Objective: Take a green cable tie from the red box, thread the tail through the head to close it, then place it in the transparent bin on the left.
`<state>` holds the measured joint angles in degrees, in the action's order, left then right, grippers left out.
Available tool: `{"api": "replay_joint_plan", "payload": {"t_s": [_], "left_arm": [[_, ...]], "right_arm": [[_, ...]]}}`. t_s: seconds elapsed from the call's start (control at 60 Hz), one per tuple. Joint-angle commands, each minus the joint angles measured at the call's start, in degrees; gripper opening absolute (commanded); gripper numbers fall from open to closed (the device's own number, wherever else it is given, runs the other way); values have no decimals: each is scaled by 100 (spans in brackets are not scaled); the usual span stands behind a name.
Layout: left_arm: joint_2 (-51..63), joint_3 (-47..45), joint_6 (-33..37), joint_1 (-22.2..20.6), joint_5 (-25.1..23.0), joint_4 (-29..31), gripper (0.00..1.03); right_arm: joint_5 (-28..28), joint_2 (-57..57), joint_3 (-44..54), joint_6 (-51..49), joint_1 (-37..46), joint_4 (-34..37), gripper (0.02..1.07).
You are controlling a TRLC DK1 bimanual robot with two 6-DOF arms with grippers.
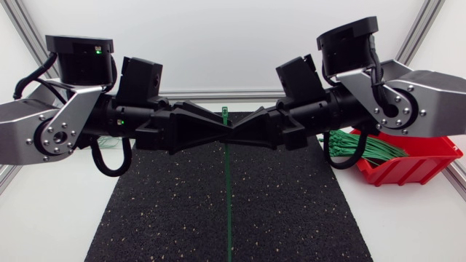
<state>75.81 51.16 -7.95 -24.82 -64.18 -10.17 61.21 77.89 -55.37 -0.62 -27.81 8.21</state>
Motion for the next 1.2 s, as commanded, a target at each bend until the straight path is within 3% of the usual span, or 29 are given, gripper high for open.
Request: {"api": "replay_joint_plan", "payload": {"t_s": [0.0, 0.633, 0.8, 1.183], "left_arm": [[83, -53, -146, -23, 11, -99, 54], [83, -79, -251, 126, 73, -248, 41], [101, -88, -251, 118, 178, -275, 26], [153, -88, -260, 56, 222, -292, 24]], "right_arm": [[-39, -63, 264, 440, -40, -293, 8], [-48, -133, 369, 695, 162, -531, 8], [-48, -107, 361, 704, 153, -531, 8], [-48, -125, 378, 721, 153, -557, 8]]}}
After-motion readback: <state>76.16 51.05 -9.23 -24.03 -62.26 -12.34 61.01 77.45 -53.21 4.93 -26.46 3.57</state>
